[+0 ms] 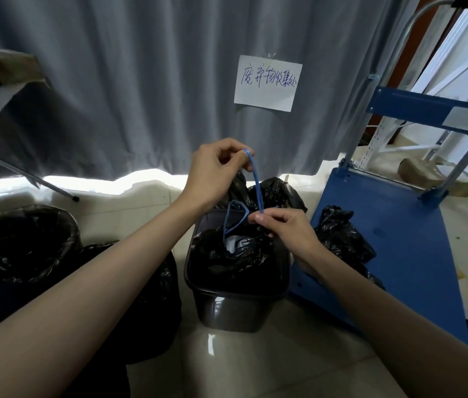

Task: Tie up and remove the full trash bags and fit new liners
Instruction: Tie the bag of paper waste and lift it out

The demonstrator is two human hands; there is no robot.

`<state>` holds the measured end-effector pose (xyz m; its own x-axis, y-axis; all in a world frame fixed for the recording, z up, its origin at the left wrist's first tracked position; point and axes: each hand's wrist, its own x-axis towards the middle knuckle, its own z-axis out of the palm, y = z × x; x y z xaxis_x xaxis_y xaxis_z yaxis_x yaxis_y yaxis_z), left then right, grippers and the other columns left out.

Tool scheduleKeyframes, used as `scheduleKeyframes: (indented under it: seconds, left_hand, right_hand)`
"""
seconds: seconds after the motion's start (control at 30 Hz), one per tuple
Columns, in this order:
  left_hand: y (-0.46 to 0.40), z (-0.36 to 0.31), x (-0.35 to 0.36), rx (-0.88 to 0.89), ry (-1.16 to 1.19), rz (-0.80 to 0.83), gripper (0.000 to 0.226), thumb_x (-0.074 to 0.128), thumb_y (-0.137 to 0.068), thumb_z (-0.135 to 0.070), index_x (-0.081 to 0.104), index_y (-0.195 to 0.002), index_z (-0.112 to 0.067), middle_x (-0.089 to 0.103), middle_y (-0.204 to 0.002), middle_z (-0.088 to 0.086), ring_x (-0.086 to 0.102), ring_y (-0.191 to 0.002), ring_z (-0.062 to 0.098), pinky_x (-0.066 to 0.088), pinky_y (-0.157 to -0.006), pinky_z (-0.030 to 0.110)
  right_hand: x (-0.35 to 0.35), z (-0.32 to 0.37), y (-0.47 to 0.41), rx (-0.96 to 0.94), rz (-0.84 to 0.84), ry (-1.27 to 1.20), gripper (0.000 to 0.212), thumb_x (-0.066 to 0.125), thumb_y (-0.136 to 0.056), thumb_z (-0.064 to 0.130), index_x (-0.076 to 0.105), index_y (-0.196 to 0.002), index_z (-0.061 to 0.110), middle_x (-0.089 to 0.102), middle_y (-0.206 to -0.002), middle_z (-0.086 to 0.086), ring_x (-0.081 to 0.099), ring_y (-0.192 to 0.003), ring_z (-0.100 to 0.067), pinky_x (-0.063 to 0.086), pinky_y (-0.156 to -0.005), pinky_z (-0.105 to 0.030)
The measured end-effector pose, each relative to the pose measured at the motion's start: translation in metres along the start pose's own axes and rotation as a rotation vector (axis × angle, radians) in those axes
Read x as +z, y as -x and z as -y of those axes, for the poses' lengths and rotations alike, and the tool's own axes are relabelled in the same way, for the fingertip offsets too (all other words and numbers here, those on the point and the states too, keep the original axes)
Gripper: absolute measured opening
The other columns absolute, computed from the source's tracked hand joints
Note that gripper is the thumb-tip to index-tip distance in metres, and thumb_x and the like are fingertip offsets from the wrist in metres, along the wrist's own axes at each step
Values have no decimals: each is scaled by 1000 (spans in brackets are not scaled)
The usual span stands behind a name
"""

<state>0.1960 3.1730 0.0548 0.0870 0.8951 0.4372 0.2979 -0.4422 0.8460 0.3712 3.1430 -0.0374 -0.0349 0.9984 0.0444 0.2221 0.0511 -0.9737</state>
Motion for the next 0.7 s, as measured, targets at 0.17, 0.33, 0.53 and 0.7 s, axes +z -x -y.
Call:
scheduleKeyframes:
  seconds: [0.17,0.33,0.53,0.7]
  left_hand:
    - [6,34,-8,-184,-500,178,35,75,-75,-52,64,-85,-20,66,-76,-6,63,-72,12,51,-68,33]
    - [32,51,5,-243,-853,289,57,62,-67,-78,55,-68,-21,62,-72,-6,57,-68,17,42,-63,30]
    - [23,57,3,-331,-665,141,28,65,-83,-33,54,-60,-21,57,-67,1,62,-76,28,39,-63,28]
    - [5,31,-13,-315,-209,-50,20,71,-84,-27,71,-73,-10,68,-73,5,57,-63,13,45,-61,23]
  right_hand:
    - [-3,-6,-2,2,-115,-103,19,61,-96,15,77,-99,8,77,-94,-5,70,-97,-10,50,-97,-27]
    - [-1,-10,-7,29,-170,-141,21,58,-97,17,79,-95,16,76,-97,-2,68,-104,-19,50,-102,-42]
    - [10,-5,-11,32,-220,-201,22,57,-98,14,78,-94,13,76,-95,-8,71,-99,-18,51,-100,-47]
    - [16,-1,-15,8,-245,-187,21,57,-97,11,76,-105,13,71,-80,-1,63,-76,-8,51,-93,-27]
